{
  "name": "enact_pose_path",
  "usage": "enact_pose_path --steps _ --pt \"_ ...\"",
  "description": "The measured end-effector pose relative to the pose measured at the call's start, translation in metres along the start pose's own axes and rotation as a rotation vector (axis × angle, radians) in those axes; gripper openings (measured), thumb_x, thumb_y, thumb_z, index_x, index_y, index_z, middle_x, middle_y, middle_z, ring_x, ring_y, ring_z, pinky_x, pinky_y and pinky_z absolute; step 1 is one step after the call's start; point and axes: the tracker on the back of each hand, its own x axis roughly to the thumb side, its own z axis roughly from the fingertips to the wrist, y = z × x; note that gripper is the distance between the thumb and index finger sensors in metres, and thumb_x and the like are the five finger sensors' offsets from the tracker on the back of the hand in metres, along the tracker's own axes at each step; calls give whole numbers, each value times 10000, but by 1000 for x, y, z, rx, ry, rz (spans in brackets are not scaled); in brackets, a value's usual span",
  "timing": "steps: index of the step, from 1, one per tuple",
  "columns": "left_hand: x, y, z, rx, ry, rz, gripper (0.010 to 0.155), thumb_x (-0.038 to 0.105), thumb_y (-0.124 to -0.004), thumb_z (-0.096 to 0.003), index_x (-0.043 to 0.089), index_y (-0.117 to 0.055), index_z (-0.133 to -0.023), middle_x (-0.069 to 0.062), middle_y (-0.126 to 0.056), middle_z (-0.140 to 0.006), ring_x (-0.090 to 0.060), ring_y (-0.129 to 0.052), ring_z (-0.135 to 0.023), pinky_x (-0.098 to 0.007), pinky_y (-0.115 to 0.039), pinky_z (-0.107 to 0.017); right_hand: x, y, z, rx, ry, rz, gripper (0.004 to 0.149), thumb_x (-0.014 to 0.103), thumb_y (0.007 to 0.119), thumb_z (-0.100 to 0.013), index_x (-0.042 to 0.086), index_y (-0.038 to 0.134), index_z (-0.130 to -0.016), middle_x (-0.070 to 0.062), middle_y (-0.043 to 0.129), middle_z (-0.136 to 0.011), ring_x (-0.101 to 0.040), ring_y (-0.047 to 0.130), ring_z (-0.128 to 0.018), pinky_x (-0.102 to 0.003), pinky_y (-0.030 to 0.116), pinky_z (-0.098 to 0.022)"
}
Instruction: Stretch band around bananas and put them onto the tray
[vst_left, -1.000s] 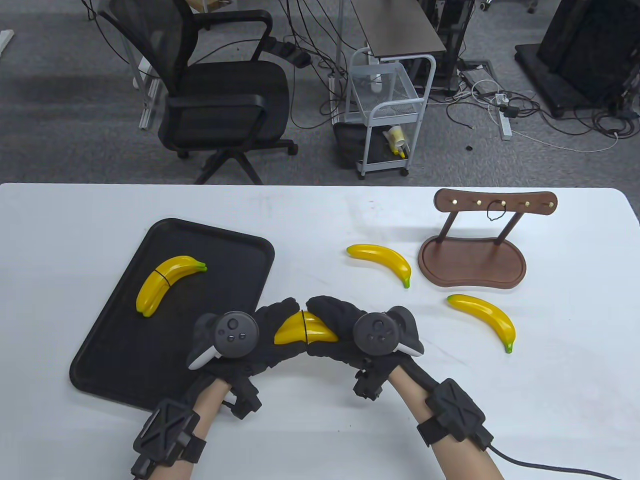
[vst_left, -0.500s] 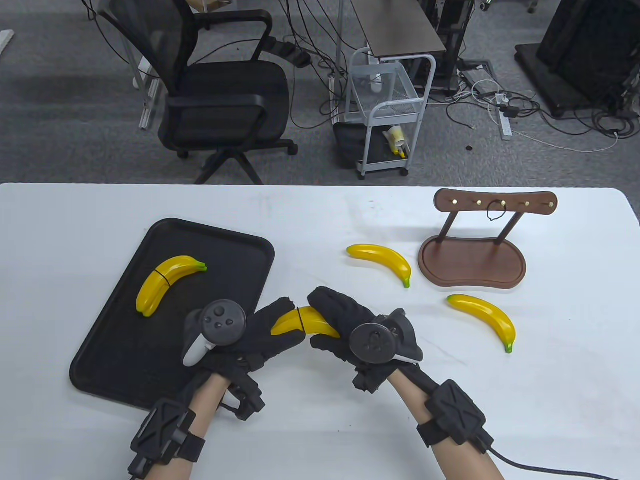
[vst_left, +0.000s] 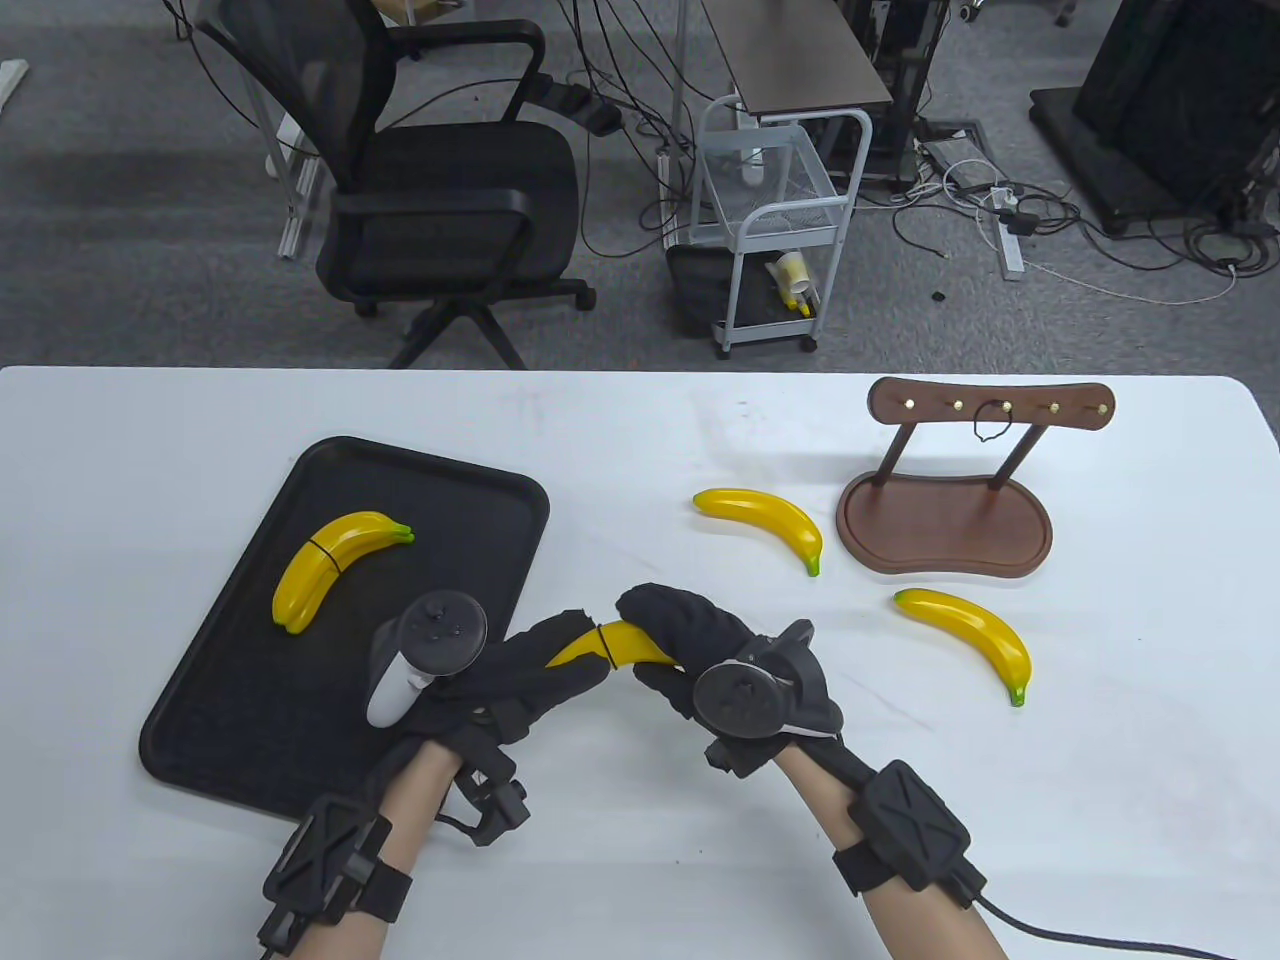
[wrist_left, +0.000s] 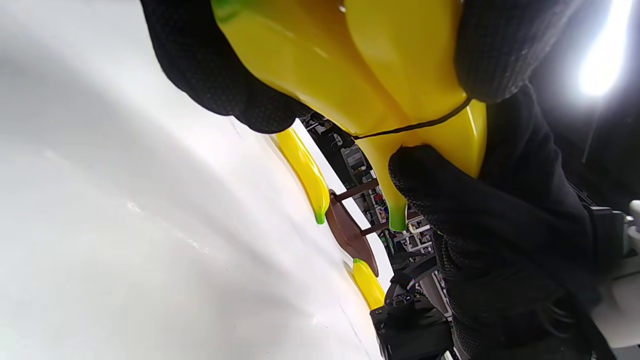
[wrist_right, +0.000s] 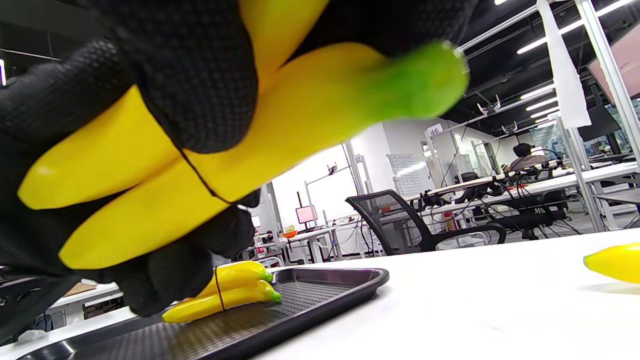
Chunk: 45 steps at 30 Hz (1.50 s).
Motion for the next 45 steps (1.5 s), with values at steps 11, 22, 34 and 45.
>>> enact_pose_path --steps 11,22,34,45 --pt "6 6 4 50 -39 -54 758 593 -694 -599 134 -484 -1164 -165 -613 -1197 -435 -763 -1009 -555 -670 -724 -3 0 0 3 23 -6 694 343 901 -464 153 579 -1049 -87 735 -1025 -296 841 -877 -426 781 -615" --pt "21 8 12 193 -110 -264 687 585 -714 -587 250 -495 -1145 -40 -635 -1200 -333 -766 -1050 -476 -674 -784 -10 -1 -3 51 123 -69 696 343 902 -464 118 598 -1048 -125 755 -1009 -325 859 -852 -442 792 -584" --pt "26 -1 11 235 -103 -506 676 528 -800 -561 285 -515 -1124 2 -696 -1162 -289 -844 -1011 -429 -733 -768 -16 8 -4 118 251 -204 692 330 914 -463 76 628 -1040 -164 779 -991 -358 879 -824 -460 804 -558" --pt "28 -7 10 259 -78 -631 655 473 -836 -562 232 -560 -1105 -7 -776 -1093 -274 -899 -952 -426 -763 -738 -20 19 -2 184 249 -283 697 346 884 -483 81 592 -1058 -169 737 -1016 -368 843 -853 -470 781 -579"
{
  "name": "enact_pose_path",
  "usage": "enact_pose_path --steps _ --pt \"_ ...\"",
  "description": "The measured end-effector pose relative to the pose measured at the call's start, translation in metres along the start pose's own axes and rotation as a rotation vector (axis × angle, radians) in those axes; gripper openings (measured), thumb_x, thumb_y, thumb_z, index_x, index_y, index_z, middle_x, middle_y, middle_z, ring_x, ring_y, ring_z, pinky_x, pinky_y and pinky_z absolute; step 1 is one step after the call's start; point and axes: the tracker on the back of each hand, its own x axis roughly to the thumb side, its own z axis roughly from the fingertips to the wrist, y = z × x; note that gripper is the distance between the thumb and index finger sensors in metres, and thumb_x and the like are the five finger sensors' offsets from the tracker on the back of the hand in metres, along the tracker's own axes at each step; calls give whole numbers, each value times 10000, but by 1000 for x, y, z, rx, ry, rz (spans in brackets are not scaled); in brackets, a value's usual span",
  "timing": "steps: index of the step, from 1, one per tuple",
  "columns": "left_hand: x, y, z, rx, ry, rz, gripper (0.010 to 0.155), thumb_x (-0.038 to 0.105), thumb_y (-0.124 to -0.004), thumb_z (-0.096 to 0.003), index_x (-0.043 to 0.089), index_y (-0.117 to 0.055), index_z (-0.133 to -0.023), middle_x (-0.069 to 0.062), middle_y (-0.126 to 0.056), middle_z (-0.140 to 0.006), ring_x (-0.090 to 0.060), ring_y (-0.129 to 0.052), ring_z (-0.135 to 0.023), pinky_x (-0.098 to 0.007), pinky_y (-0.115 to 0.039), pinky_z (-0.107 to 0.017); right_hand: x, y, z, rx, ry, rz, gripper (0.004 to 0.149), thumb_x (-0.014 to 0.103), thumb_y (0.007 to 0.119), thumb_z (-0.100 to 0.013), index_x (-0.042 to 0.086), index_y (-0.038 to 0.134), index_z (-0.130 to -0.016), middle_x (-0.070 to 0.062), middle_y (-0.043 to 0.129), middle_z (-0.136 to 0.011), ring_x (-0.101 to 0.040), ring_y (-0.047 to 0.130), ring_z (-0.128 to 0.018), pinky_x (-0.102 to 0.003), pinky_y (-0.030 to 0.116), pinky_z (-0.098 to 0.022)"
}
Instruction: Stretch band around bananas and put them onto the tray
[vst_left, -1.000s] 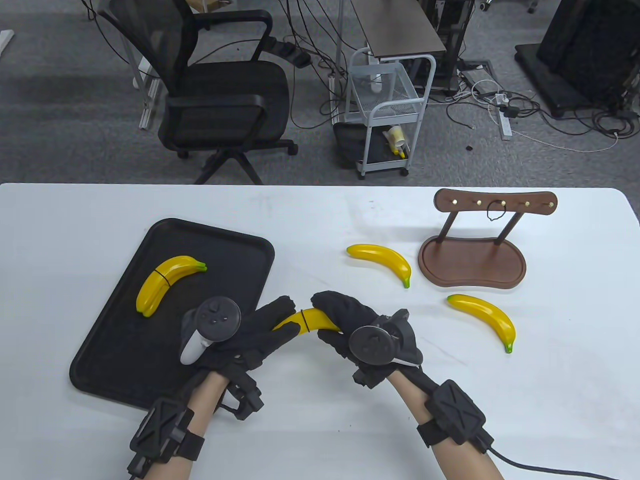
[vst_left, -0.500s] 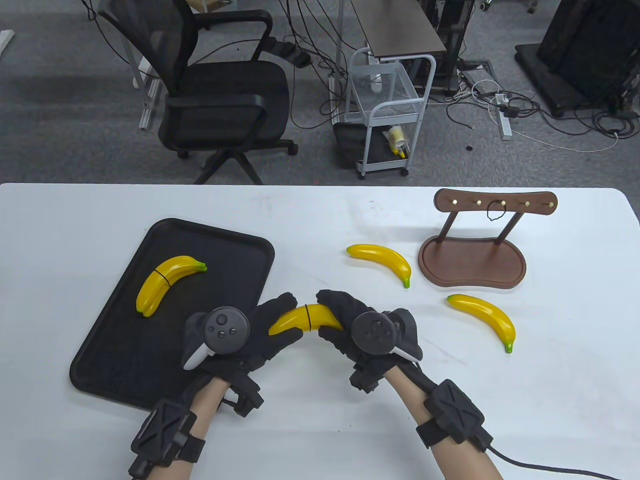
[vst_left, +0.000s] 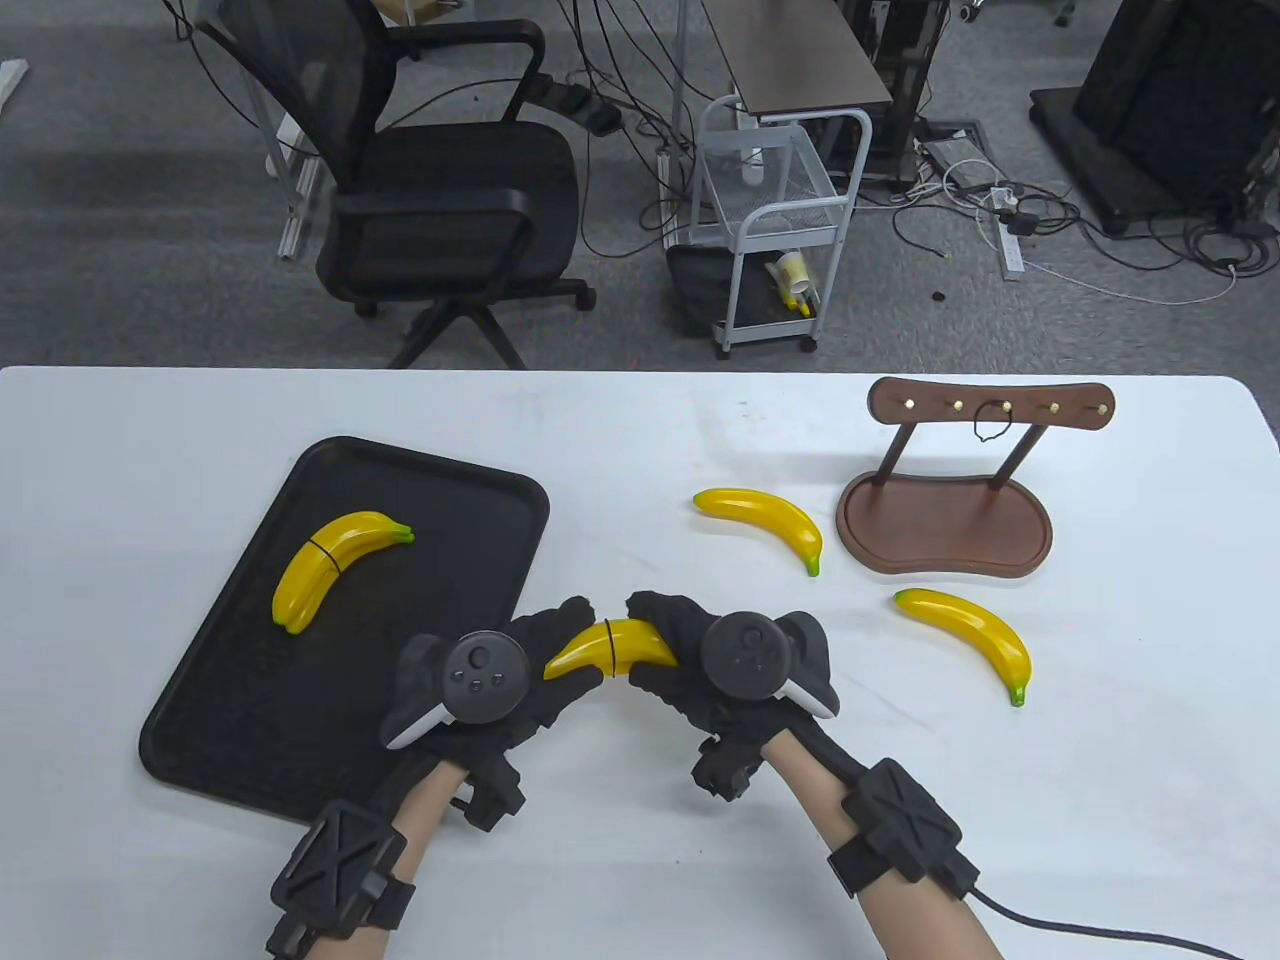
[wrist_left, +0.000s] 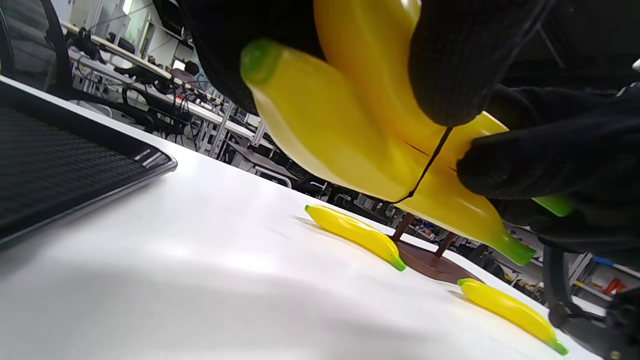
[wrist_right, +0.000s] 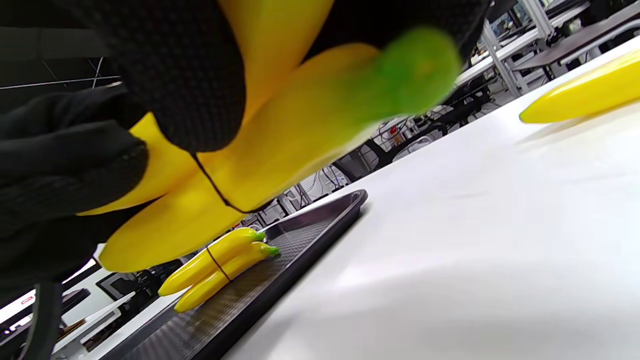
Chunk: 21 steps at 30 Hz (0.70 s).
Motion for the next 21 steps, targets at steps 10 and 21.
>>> enact_pose_path --steps 10,21 --pt "2 -1 -1 14 14 -33 649 472 -841 -563 210 -584 -1097 -29 -801 -1075 -280 -923 -920 -431 -775 -722 -13 4 0 39 0 -95 706 402 818 -518 95 542 -1091 -175 676 -1067 -392 783 -912 -496 750 -607" --pt "-12 9 -2 57 75 -19 646 465 -841 -565 201 -587 -1097 -37 -804 -1074 -287 -922 -918 -436 -772 -721 -27 -9 0 -10 47 -221 675 440 753 -547 98 549 -1091 -176 674 -1071 -402 774 -917 -503 744 -607"
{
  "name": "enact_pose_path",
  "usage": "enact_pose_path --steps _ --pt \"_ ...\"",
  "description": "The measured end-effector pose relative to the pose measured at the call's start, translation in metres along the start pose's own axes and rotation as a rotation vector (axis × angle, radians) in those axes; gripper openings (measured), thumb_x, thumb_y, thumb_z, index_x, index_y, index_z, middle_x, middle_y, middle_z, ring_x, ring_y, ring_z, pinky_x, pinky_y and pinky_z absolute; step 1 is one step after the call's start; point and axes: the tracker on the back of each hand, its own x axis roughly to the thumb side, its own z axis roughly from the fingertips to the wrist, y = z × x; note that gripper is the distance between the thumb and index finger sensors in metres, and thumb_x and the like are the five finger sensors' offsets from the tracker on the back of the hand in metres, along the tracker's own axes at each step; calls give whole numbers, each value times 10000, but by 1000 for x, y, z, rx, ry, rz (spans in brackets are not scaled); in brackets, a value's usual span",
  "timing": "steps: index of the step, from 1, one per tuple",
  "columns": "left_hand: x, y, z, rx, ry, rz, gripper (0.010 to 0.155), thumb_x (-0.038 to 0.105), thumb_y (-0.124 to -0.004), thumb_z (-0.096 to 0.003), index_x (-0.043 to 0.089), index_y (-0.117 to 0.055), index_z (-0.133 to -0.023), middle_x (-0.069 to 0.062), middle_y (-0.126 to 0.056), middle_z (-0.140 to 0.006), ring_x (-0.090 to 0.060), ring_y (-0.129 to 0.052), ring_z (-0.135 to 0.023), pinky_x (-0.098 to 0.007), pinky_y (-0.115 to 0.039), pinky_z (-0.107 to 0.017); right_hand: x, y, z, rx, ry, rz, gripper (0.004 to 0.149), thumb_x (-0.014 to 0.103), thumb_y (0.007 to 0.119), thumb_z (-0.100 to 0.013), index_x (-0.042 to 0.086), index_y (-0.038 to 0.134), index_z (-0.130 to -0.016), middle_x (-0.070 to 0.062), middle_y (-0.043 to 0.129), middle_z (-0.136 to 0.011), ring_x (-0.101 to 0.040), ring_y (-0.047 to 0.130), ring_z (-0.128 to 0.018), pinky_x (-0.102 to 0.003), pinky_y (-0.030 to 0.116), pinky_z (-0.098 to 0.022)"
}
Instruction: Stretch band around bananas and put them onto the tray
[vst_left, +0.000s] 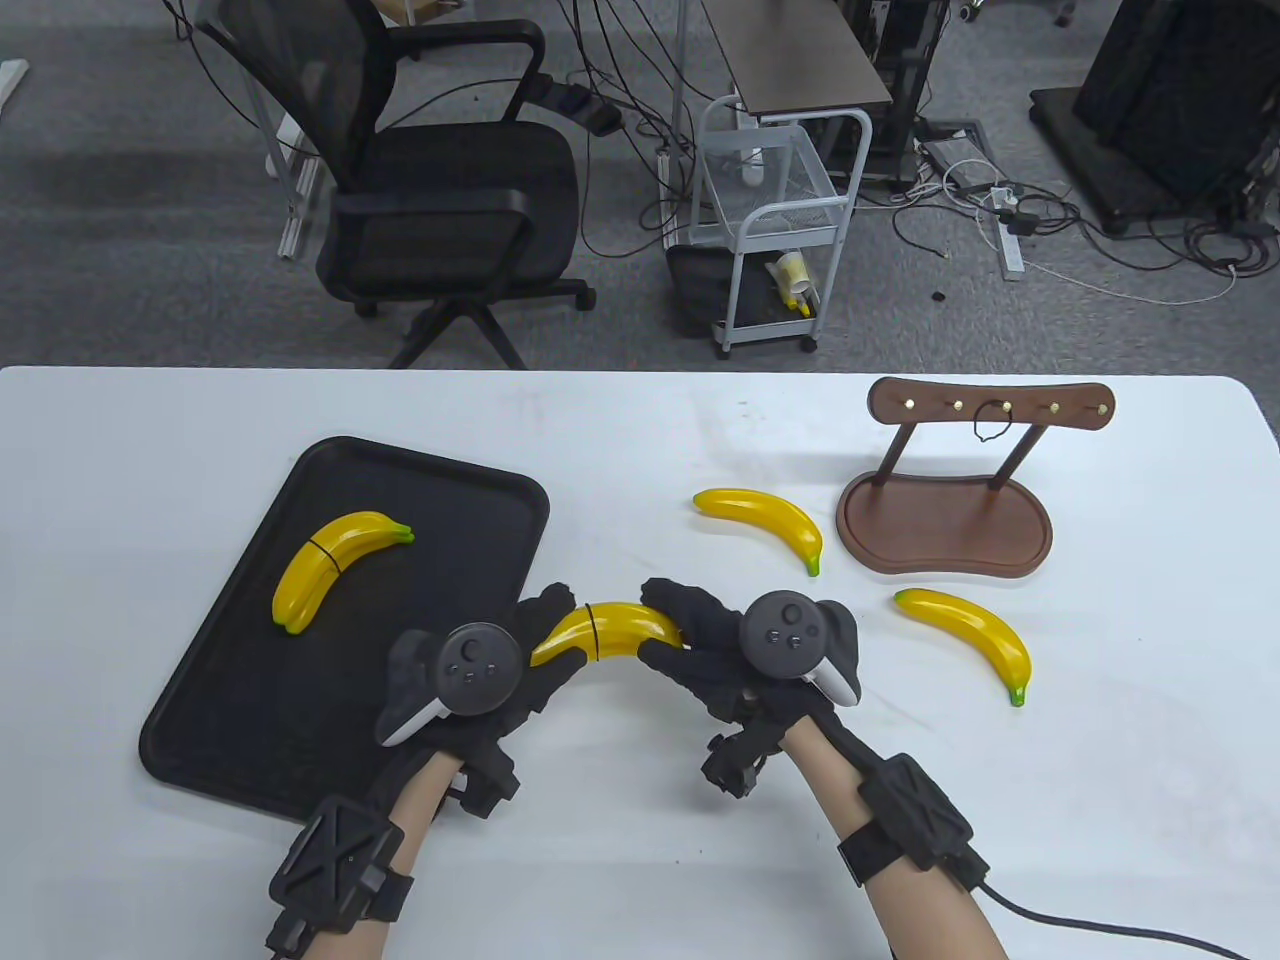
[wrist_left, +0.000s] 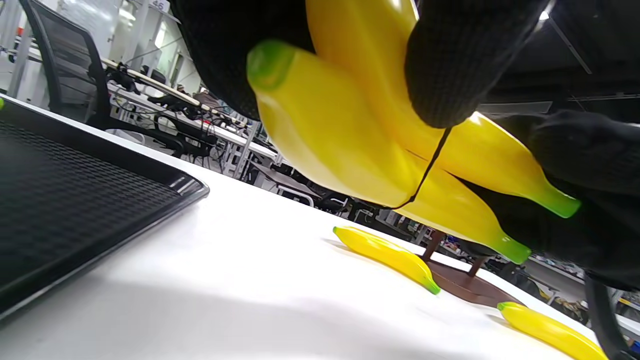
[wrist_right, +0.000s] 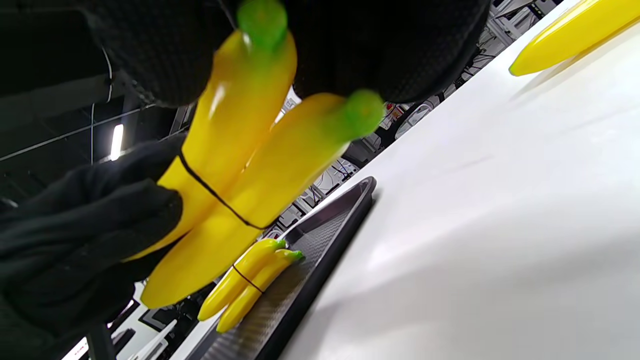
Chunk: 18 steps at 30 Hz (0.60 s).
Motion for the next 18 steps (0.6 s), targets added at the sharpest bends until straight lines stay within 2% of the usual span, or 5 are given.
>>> enact_pose_path --steps 4,10,18 --pt "-11 5 -3 14 37 9 645 462 -838 -568 202 -583 -1100 -36 -799 -1078 -288 -920 -921 -435 -771 -723 -3 -10 1 -51 7 -16 647 437 732 -556 106 562 -1086 -167 686 -1066 -395 784 -910 -501 747 -604" --pt "-31 25 -5 63 97 75 642 455 -839 -569 201 -583 -1100 -42 -798 -1080 -293 -917 -924 -438 -772 -722 -13 -33 3 -125 34 -38 630 436 718 -563 112 572 -1082 -164 695 -1061 -391 790 -905 -498 749 -602" --pt "-63 46 -13 109 198 138 639 449 -839 -574 212 -575 -1105 -35 -783 -1093 -291 -903 -939 -440 -761 -732 -27 -52 7 -175 69 -52 624 436 713 -566 110 579 -1081 -165 701 -1058 -395 794 -900 -503 750 -596"
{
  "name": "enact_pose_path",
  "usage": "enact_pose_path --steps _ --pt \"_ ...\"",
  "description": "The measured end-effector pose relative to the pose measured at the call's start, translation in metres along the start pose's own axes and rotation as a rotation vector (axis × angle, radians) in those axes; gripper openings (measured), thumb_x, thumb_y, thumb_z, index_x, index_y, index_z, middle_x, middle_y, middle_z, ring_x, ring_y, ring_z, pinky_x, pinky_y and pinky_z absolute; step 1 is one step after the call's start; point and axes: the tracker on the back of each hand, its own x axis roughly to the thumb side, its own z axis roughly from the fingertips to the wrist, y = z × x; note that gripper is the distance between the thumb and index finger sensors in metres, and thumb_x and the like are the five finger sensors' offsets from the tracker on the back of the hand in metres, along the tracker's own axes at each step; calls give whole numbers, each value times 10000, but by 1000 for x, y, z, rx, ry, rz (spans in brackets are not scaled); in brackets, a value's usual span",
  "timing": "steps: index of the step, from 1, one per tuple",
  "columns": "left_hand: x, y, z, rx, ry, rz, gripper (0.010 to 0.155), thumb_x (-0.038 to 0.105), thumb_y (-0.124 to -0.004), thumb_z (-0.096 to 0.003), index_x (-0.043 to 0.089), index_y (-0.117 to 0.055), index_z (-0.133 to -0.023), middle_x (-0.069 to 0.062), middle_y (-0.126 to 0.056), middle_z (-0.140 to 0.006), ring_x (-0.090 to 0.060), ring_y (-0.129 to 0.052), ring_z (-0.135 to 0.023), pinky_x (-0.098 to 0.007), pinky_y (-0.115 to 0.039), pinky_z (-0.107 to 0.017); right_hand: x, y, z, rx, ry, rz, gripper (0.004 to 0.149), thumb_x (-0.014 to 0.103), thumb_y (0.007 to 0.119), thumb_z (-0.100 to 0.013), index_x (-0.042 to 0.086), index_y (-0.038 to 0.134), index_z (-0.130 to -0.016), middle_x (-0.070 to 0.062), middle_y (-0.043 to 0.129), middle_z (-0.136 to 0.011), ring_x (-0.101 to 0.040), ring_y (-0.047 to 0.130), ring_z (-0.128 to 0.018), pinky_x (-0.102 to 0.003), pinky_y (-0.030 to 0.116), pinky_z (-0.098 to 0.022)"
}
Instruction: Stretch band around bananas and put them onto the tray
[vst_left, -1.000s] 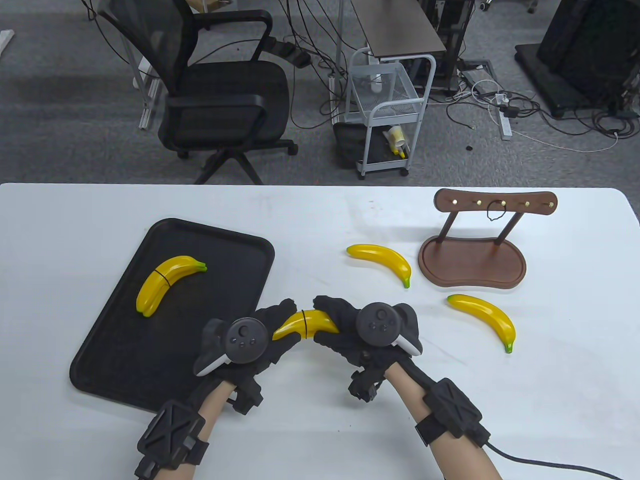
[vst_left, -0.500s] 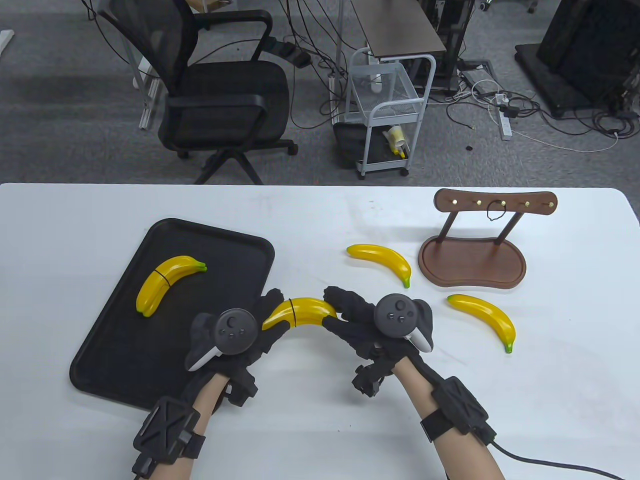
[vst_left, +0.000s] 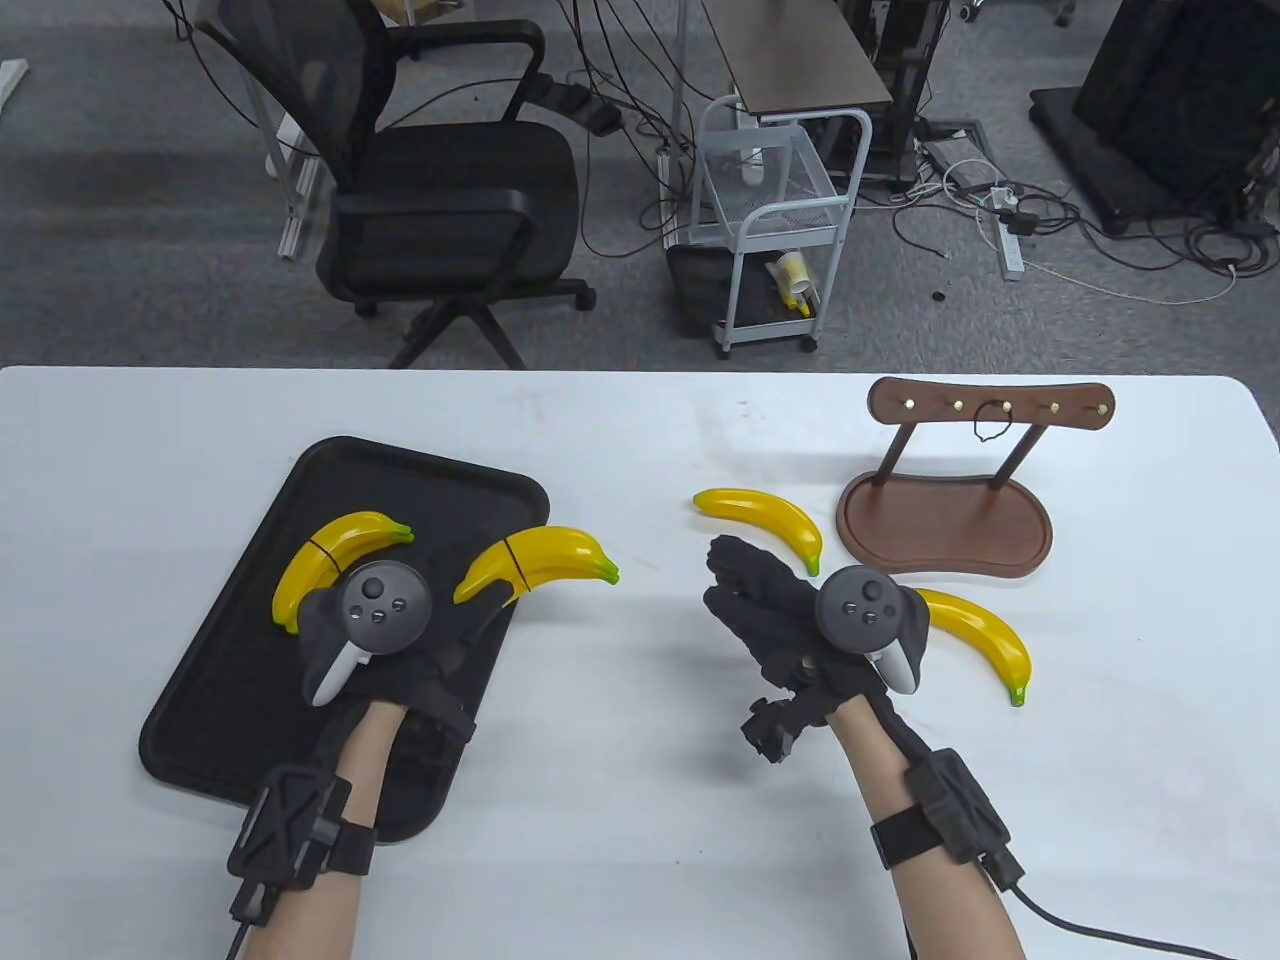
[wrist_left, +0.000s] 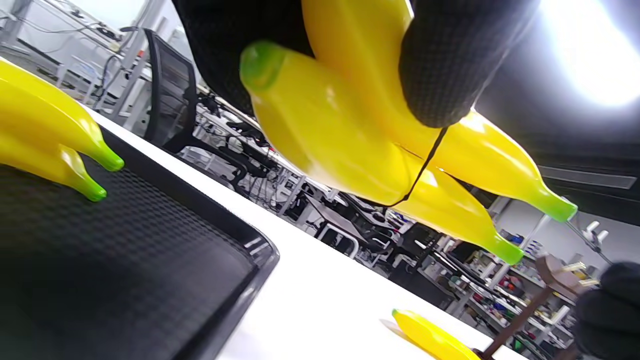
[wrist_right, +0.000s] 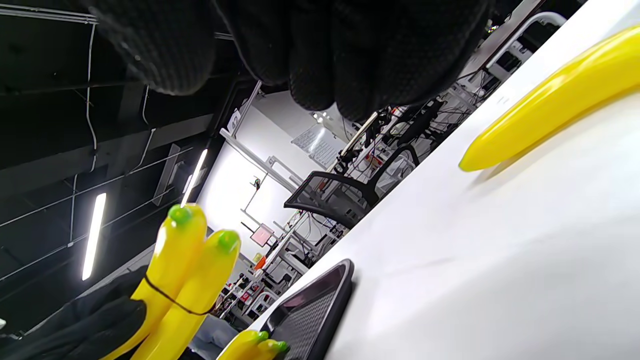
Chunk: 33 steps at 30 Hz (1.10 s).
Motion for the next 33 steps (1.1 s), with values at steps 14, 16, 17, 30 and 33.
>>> enact_pose_path --steps 14,16,17,30,33 --pt "-56 -8 -30 13 203 2 636 439 -832 -587 234 -542 -1115 -20 -744 -1118 -290 -860 -978 -446 -730 -761 -9 -17 0 -44 21 -13 608 431 703 -573 106 595 -1075 -168 714 -1050 -399 803 -890 -505 752 -591" --pt "-64 -13 -34 15 238 12 636 437 -830 -590 232 -538 -1116 -23 -740 -1120 -291 -858 -979 -447 -727 -762 -9 -18 1 -45 22 -13 605 431 703 -574 107 596 -1074 -167 715 -1049 -399 803 -889 -505 753 -589" --pt "-66 -15 -35 15 245 11 636 438 -828 -593 232 -534 -1117 -21 -736 -1122 -291 -854 -981 -448 -724 -764 -10 -18 1 -45 22 -12 606 432 703 -573 106 597 -1074 -167 716 -1048 -399 805 -889 -505 753 -589" --pt "-95 -33 -46 -3 360 -37 635 432 -821 -602 240 -514 -1123 -20 -712 -1132 -296 -832 -993 -454 -704 -775 -11 -17 1 -31 29 1 603 433 701 -575 107 603 -1072 -170 719 -1047 -402 805 -887 -509 752 -588" --pt "-100 -38 -45 -16 368 -64 634 432 -818 -602 242 -511 -1123 -21 -712 -1131 -297 -832 -991 -454 -705 -776 -10 -18 1 -30 25 -1 606 434 701 -574 105 602 -1073 -171 718 -1047 -402 804 -888 -509 752 -588"
